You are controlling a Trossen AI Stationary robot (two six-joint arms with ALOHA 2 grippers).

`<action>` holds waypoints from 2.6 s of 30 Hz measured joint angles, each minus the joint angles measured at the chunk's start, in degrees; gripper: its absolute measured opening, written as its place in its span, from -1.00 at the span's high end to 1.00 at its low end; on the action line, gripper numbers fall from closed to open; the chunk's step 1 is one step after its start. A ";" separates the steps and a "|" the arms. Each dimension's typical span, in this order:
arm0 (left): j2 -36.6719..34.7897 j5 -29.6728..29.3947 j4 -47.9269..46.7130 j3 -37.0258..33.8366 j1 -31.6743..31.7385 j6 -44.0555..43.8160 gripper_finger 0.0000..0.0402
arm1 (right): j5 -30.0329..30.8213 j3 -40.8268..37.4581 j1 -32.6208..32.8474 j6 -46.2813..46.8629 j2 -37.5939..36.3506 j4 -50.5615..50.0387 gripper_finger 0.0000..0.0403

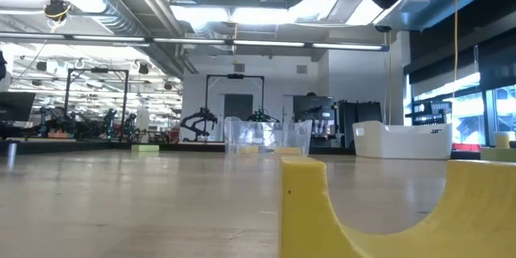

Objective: Sort & place blocks by color
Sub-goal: Put the yellow block into the transparent bin

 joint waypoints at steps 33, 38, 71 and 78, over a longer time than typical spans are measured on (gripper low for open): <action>0.00 -0.11 -0.85 0.00 -0.04 5.64 0.32 | 9.52 11.53 4.88 10.34 16.31 -0.07 -0.05; 0.00 -0.13 -0.85 0.00 0.00 5.64 0.32 | 8.99 11.49 4.89 12.67 17.88 -0.33 -0.05; -0.01 -0.14 -0.83 0.00 0.00 5.66 0.32 | 7.04 11.49 4.88 12.62 25.40 2.50 -0.05; 0.00 -0.15 -0.83 0.00 0.00 5.66 0.32 | 8.16 11.50 4.85 13.79 25.49 2.28 0.20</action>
